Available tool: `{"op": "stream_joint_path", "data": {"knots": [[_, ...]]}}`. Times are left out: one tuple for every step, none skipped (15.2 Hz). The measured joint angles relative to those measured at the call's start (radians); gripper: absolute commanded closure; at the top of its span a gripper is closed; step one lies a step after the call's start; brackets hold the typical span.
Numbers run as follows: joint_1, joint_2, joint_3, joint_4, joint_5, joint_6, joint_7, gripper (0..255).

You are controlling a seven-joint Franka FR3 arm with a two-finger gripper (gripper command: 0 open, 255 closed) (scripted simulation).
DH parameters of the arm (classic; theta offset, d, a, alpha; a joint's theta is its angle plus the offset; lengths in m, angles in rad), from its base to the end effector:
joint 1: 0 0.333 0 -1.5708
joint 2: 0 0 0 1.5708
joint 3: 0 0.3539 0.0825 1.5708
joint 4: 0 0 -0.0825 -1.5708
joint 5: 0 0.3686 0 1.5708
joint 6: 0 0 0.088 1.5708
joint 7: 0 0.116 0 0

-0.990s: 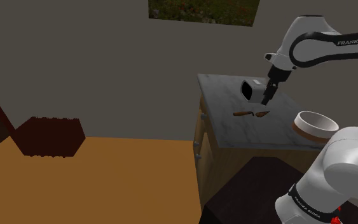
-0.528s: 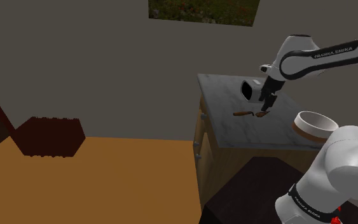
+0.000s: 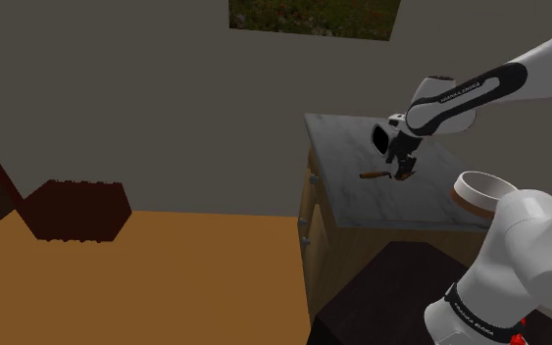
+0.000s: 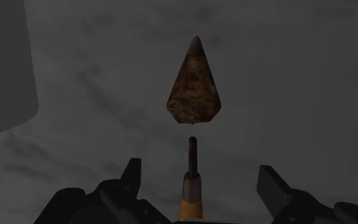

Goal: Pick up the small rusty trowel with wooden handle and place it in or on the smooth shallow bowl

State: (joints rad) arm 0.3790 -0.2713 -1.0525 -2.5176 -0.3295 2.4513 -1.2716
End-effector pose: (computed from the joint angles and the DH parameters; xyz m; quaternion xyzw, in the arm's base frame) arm 0.3439 -0.2803 0.3739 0.9098 0.4121 0.0340 0.0360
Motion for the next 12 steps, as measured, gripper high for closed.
{"op": "stream_joint_path", "data": {"knots": [[0.017,0.022,-0.021,-0.002,0.018,0.022,-0.019,0],[0.035,0.043,-0.041,0.001,0.039,0.037,-0.040,0],[0.046,0.057,-0.053,-0.007,0.052,0.054,-0.050,0],[0.067,0.082,-0.077,-0.011,0.078,0.077,-0.072,0],[0.085,0.101,-0.095,-0.012,0.103,0.092,-0.092,0],[0.102,0.120,-0.110,-0.012,0.128,0.105,-0.109,0],[0.111,0.131,-0.119,-0.014,0.142,0.114,-0.119,0],[0.117,0.137,-0.124,-0.014,0.151,0.119,-0.125,0],[0.119,0.140,-0.126,-0.015,0.155,0.121,-0.128,0],[0.121,0.142,-0.128,-0.015,0.158,0.123,-0.130,0],[0.121,0.143,-0.128,-0.015,0.159,0.123,-0.131,0],[0.122,0.144,-0.129,-0.015,0.160,0.124,-0.132,0]]}}
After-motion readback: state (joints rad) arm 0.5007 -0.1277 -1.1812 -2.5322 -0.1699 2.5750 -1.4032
